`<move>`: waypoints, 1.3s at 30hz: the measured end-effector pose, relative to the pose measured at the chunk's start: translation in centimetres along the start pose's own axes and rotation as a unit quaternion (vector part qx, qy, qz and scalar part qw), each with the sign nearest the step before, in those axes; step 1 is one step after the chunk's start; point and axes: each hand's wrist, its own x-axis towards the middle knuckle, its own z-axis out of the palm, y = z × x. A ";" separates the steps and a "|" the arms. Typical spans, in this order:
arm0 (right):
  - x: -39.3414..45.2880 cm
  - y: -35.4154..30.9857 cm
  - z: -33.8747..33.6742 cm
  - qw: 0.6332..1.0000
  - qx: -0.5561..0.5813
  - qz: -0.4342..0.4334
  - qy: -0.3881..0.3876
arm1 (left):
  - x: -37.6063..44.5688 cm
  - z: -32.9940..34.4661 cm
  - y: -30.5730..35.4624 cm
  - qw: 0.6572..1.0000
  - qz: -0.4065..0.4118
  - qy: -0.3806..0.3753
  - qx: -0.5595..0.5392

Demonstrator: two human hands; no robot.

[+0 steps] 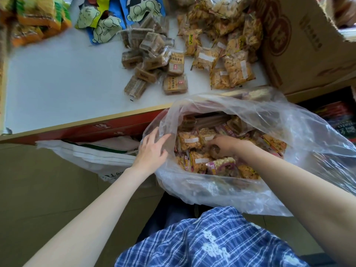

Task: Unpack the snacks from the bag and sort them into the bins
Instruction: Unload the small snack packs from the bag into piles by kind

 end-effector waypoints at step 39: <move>7.6 -13.1 -21.7 0.684 0.657 0.025 0.316 | 1.9 -4.3 -4.8 0.993 -0.079 0.077 -0.051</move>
